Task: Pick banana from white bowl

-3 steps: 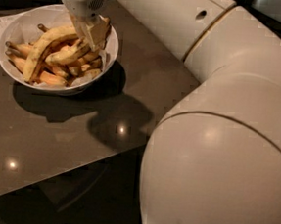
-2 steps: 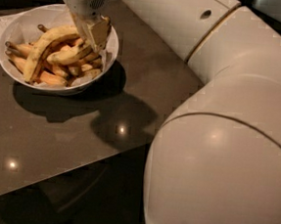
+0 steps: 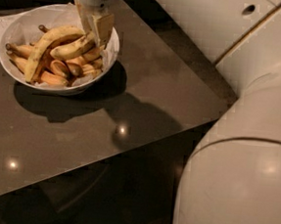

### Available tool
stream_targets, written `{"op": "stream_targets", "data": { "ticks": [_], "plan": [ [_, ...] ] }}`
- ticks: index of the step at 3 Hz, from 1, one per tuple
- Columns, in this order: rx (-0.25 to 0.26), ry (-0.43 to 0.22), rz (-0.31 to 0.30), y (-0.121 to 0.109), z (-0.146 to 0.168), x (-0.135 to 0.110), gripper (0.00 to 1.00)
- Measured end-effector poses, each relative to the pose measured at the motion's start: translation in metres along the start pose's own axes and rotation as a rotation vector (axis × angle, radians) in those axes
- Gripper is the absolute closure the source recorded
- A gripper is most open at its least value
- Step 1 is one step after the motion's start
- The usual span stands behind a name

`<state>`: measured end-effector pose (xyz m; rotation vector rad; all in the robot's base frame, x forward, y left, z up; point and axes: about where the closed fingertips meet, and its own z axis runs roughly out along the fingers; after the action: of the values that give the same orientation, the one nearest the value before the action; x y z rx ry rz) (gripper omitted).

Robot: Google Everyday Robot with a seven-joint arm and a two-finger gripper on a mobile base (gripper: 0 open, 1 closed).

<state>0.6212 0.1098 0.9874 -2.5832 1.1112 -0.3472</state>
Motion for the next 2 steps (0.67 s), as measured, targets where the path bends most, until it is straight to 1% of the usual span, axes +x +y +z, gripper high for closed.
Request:
{"op": "stream_targets", "data": {
  "ticks": [1, 2],
  "plan": [
    [0.0, 0.0, 0.0, 0.0, 0.0, 0.0, 1.0],
    [0.029, 0.015, 0.034, 0.004, -0.02, 0.005, 1.0]
  ]
}}
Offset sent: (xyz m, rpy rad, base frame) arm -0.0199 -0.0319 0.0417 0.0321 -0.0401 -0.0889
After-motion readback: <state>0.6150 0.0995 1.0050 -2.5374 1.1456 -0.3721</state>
